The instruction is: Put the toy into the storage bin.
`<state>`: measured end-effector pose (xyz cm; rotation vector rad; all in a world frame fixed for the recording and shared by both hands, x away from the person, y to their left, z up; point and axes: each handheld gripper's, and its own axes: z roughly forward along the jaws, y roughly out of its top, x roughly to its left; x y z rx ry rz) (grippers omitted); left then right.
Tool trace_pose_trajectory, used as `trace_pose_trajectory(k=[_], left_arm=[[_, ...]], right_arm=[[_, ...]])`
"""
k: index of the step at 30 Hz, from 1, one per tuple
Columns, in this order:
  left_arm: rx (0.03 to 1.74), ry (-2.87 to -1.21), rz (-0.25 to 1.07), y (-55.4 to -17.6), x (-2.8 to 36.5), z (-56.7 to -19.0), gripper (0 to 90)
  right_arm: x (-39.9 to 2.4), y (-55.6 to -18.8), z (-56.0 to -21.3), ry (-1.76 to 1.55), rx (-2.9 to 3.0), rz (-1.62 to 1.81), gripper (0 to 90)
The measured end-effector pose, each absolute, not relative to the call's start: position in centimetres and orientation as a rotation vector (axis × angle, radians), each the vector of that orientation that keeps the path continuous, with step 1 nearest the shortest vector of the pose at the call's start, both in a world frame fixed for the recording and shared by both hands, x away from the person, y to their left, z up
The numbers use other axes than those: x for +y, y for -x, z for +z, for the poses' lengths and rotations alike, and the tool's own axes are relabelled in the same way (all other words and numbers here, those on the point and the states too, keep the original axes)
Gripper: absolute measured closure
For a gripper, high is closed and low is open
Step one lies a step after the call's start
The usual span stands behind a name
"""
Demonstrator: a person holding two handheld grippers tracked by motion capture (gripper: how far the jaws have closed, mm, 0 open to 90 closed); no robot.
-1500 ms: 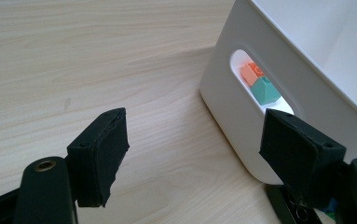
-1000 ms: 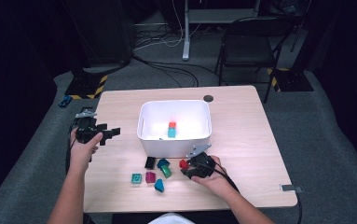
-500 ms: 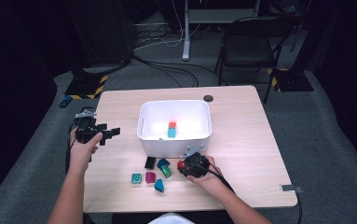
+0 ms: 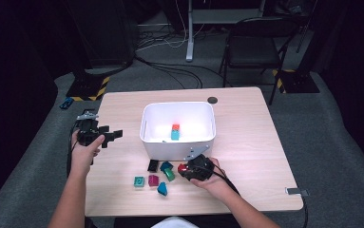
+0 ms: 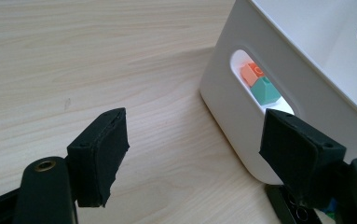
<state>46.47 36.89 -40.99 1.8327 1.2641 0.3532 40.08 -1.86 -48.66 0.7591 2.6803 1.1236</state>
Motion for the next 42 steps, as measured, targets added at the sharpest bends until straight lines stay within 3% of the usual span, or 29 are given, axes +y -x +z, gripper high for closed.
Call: trace_pose_trajectory(k=[42], left_arm=[[1.269,-1.829,0.351,-46.5,36.8,-41.1,23.0]], right_arm=[[-3.1,-39.9,-38.1,-0.627,2.686,1.268,67.1]])
